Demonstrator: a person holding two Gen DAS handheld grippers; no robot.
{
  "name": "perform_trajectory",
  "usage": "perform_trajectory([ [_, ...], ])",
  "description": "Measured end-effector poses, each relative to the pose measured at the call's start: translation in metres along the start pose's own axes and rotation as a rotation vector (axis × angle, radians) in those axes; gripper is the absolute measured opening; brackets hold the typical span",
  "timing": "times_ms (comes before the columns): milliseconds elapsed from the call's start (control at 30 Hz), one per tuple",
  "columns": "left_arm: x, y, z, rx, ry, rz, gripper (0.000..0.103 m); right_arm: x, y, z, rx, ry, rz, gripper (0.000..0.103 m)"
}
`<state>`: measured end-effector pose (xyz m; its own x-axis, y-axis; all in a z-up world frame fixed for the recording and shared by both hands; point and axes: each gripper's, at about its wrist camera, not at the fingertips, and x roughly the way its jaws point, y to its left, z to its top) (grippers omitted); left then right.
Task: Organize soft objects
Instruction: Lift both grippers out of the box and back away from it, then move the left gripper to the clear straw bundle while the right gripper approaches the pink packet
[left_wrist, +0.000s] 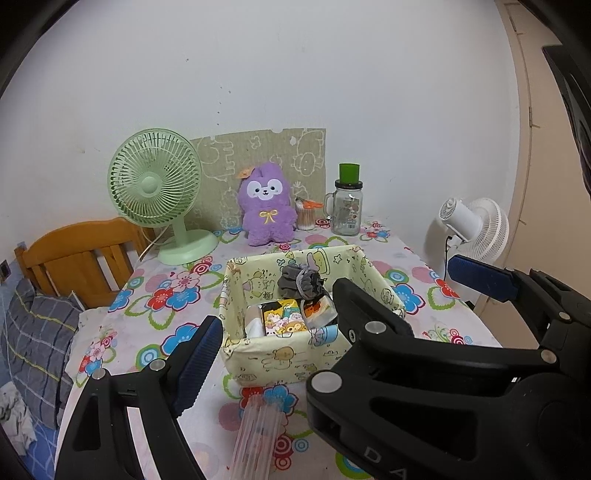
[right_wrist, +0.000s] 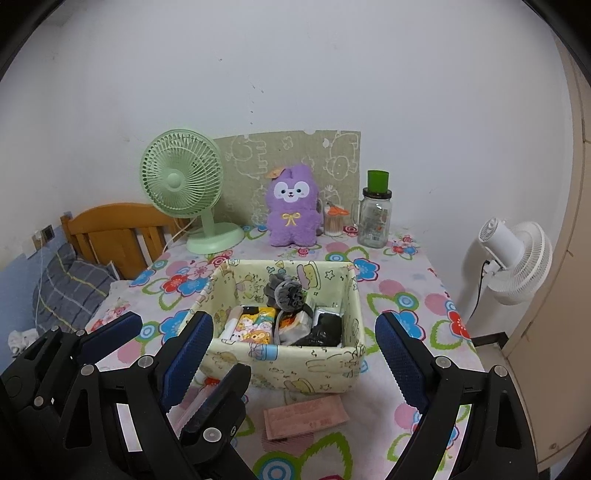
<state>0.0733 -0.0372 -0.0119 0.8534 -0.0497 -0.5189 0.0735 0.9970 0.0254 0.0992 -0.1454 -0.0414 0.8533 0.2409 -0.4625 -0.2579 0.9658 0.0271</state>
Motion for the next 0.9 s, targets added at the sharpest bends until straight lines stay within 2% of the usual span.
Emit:
perform_trajectory([
  [367, -0.017, -0.001, -0.008, -0.004, -0.023, 0.001, 0.087, -0.021, 0.006, -0.008, -0.008, -0.023, -0.006, 0.095],
  [900, -0.031, -0.001, -0.030, -0.014, -0.013, -0.010, 0.088, -0.033, 0.013, -0.029, -0.006, 0.000, -0.012, 0.097],
])
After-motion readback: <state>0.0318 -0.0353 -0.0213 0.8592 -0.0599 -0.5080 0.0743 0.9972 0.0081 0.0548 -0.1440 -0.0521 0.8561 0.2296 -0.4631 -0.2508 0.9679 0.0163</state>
